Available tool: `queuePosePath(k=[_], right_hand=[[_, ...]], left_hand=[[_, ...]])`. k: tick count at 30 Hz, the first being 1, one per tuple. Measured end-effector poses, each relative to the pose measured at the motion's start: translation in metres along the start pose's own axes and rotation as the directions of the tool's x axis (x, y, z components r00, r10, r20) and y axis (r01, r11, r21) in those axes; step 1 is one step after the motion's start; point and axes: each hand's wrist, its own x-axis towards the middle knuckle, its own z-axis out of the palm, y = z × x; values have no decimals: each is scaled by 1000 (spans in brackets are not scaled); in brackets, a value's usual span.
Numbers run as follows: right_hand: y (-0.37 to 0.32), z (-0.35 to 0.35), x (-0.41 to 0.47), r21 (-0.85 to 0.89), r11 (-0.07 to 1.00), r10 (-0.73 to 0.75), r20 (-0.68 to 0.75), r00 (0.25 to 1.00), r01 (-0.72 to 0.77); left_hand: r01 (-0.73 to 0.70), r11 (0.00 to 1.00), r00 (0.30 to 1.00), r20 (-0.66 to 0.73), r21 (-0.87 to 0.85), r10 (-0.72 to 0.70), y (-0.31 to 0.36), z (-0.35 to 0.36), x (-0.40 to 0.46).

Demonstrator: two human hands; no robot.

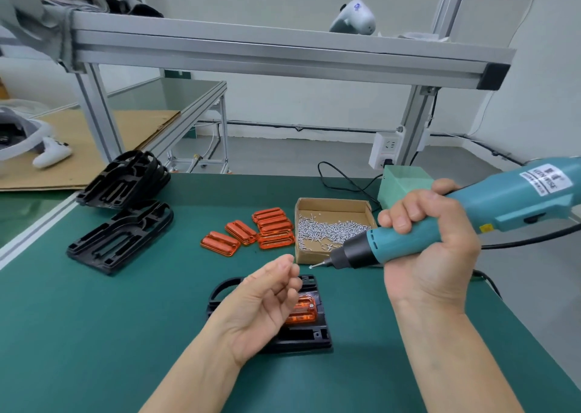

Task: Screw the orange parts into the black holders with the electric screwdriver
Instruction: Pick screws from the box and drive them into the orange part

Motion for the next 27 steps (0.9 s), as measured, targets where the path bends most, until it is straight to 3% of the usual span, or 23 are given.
queuePosePath(k=[22,27], right_hand=[[8,13,-10,-30,999,23,82,996,-20],[8,11,-10,-42,999,17,130,991,-12]], left_hand=[[-47,999,999,28,24,46,-8,-8,-12],[-179,964,984,34,197,176,-10,-9,-11]])
